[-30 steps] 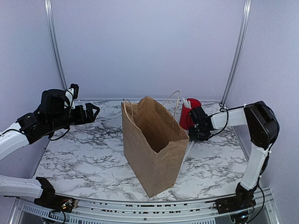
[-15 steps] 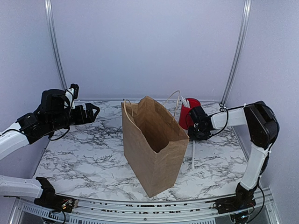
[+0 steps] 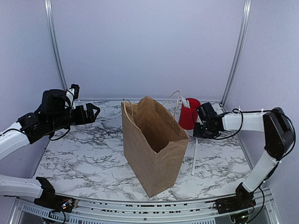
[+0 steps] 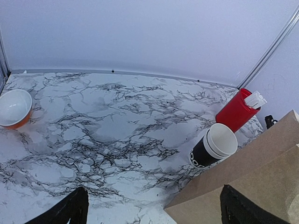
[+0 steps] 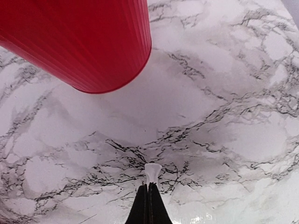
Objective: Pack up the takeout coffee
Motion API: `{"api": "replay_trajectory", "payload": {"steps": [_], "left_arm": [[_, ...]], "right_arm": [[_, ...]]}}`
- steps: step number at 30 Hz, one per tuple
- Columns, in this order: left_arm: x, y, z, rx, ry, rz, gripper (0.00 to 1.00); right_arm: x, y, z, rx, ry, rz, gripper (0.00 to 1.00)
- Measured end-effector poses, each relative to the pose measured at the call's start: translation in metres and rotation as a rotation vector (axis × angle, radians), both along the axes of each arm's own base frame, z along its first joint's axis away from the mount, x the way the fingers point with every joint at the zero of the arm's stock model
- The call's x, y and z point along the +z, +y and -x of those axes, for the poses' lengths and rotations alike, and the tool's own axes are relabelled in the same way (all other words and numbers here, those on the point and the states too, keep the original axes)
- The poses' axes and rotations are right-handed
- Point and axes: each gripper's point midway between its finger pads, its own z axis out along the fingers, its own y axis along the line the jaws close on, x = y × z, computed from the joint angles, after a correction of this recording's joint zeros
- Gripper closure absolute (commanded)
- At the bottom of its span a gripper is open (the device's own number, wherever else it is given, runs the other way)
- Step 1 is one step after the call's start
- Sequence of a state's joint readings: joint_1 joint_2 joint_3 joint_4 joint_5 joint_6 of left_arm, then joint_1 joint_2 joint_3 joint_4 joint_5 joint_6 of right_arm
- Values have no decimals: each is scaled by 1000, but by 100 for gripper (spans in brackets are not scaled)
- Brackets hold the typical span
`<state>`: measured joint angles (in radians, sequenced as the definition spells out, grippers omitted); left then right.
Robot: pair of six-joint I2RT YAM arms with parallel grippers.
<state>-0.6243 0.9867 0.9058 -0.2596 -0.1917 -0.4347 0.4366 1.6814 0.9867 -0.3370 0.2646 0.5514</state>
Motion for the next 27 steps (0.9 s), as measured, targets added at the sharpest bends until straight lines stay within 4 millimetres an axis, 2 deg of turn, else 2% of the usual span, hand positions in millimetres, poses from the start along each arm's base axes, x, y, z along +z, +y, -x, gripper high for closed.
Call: {"api": "replay_trajectory", "payload": {"steps": [9, 11, 13, 18, 23, 27], "left_arm": [[-3, -1, -2, 3, 12, 0, 1], [-3, -2, -3, 4, 15, 1, 1], [-3, -3, -3, 3, 16, 2, 1], [-6, -4, -4, 0, 25, 3, 1], [-6, -5, -4, -1, 28, 2, 1], [-6, -5, -4, 0, 27, 2, 1]], "right_arm": [[83, -4, 1, -4, -207, -73, 100], [94, -5, 2, -2, -234, -74, 97], [95, -6, 1, 0, -236, -65, 93], [70, -4, 2, 9, -174, -46, 82], [15, -4, 13, 31, -43, -56, 74], [-17, -10, 14, 24, 37, -63, 69]]}}
